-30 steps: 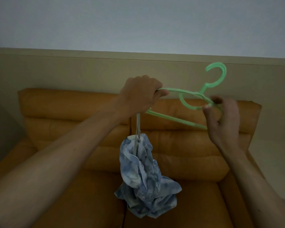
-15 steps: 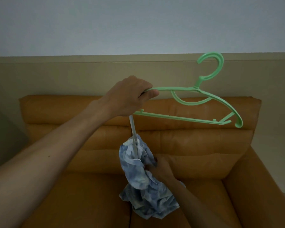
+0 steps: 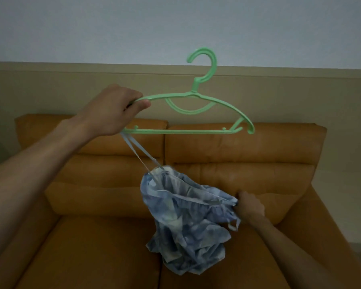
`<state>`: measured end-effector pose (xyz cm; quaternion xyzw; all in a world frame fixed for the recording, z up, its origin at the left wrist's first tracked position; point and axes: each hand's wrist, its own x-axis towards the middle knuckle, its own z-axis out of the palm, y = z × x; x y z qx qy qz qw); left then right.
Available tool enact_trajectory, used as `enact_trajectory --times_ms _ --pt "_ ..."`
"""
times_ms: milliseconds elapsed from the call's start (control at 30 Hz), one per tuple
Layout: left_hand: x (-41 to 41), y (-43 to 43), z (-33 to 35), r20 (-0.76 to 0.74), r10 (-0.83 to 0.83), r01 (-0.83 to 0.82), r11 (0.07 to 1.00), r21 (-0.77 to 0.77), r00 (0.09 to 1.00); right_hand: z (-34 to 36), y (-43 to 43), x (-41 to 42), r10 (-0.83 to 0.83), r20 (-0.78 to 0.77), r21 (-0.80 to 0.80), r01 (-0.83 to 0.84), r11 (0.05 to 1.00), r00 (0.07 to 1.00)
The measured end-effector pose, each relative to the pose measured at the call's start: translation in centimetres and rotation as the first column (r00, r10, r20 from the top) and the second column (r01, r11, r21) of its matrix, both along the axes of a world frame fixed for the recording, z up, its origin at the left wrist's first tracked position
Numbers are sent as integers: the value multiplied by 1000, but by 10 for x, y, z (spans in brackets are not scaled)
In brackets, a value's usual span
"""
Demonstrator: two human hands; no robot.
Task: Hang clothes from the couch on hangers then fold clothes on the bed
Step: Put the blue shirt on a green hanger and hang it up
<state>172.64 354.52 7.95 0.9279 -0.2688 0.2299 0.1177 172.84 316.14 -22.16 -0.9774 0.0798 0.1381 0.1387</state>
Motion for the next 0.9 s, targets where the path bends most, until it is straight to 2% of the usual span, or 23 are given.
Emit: enact_trajectory --times_ms 67,133,233,300,333,367,400,467,500,567,633,667,700,767,800,833,867,900 --pt "3 11 -3 11 20 -20 1000 -22 1000 30 -12 6 17 -47 16 -16 1000 999" --pt "6 19 -6 22 34 -33 999 -36 999 64 -17 8 30 -101 230 -6 973 994" --pt "10 23 -8 31 41 -40 999 -36 999 109 -15 2 36 -127 605 48 795 991" --pt "12 22 -7 33 47 -46 998 -34 998 124 -12 -2 14 -112 749 75 659 994" --pt "13 22 -6 34 50 -49 998 -39 998 127 -11 -2 -17 -96 780 85 620 995" --pt "13 21 -5 35 56 -55 998 -45 998 127 -10 -1 -57 -73 779 93 620 996" --pt "13 22 -4 39 63 -61 997 -51 997 124 -10 1 -99 -30 729 90 679 995" --pt "14 22 -1 51 75 -71 995 -65 996 119 -17 6 -115 68 490 67 869 991" --pt "14 23 0 56 76 -72 995 -74 996 117 -23 8 -88 75 370 54 927 993" --pt "14 25 2 65 77 -71 993 -91 995 119 -33 9 -21 -29 288 28 957 999" --pt "13 28 3 68 76 -69 993 -98 995 132 -42 3 38 -126 394 15 919 991" --pt "13 29 2 68 67 -60 993 -102 995 141 -46 0 48 -161 536 46 843 986" --pt "11 31 1 66 51 -44 993 -109 996 149 -48 -2 54 -189 696 95 712 980" --pt "10 32 -4 53 9 -2 992 -127 999 165 -45 -6 75 -208 934 175 311 975" --pt "9 33 -7 43 -11 17 990 -138 999 172 -41 -7 63 -188 978 181 105 980" --pt "10 34 -9 35 -30 35 988 -151 999 177 -37 -8 22 -155 986 156 -54 988" --pt "11 37 -13 22 -39 42 985 -166 999 180 -32 -8 -29 -115 982 109 -157 993" --pt "12 39 -15 7 -44 45 983 -179 999 184 -26 -9 -70 -67 978 52 -202 995"
